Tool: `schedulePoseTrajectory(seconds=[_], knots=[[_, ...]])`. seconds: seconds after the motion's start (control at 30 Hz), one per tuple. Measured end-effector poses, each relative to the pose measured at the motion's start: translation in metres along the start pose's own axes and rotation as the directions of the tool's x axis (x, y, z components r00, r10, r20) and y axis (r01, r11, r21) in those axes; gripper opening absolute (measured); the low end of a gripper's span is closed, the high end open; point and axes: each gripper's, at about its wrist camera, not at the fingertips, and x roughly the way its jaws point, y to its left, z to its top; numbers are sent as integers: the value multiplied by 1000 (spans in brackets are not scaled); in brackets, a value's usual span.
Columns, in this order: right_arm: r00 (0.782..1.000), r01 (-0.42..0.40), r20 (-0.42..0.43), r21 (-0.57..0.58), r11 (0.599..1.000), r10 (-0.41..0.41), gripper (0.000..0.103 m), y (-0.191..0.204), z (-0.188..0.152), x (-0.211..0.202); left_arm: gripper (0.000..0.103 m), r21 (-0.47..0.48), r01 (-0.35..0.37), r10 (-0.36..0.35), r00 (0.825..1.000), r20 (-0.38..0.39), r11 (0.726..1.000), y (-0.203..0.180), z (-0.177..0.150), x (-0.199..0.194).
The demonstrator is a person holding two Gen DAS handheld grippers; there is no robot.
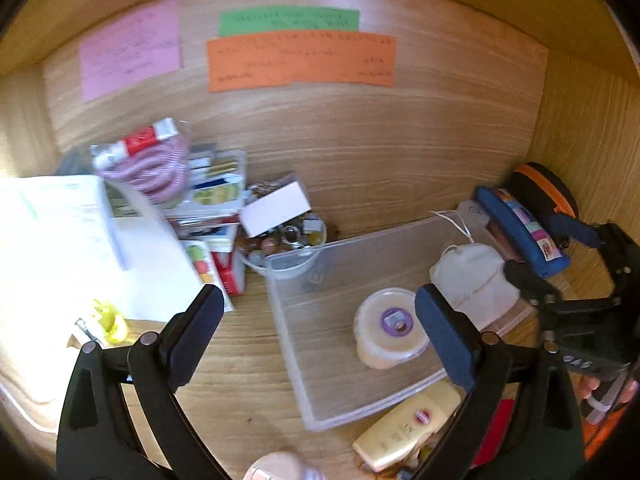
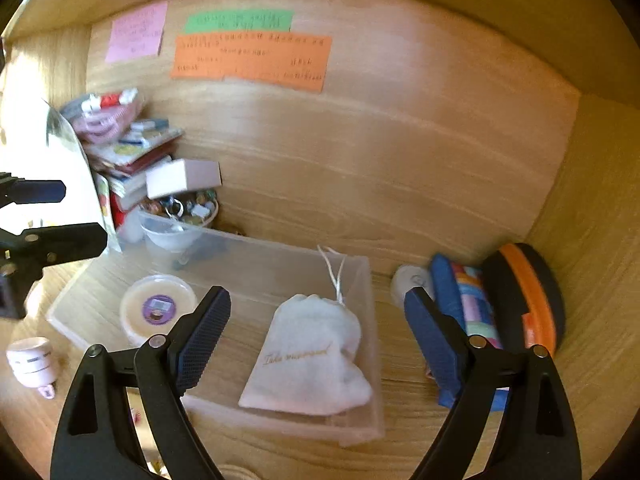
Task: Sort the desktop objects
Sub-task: 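Open both tools to drop the tub and pouch into the clear box, then grasp the pink-lidded jar with the left tool while the right tool grasps the red pouch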
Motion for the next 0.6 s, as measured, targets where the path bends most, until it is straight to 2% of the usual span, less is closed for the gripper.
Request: schedulePoseTrajectory(seconds=[0.07, 0.1, 0.3, 0.47, 0.6], knots=[[1000, 3, 14, 20, 1000, -4, 102, -3, -2, -13, 98, -1, -4, 4, 1000, 10, 1000, 3, -5, -11], [1000, 2, 24, 34, 999, -3, 103, -4, -4, -21, 99, 0, -6, 6, 1000, 16, 1000, 4, -8, -16], [1000, 4, 28, 51, 999, -6, 103, -1, -22, -51, 101, 12, -29, 29, 999, 26, 1000, 8, -34, -42], [1000, 2, 6, 67, 998, -2, 103, 3, -45, -66, 101, -1, -45, 45, 999, 4, 999, 12, -62, -56], [1000, -5, -14, 83, 997, 6, 103, 3, -61, -74, 101, -33, -32, 31, 999, -31, 999, 25, -84, -60]])
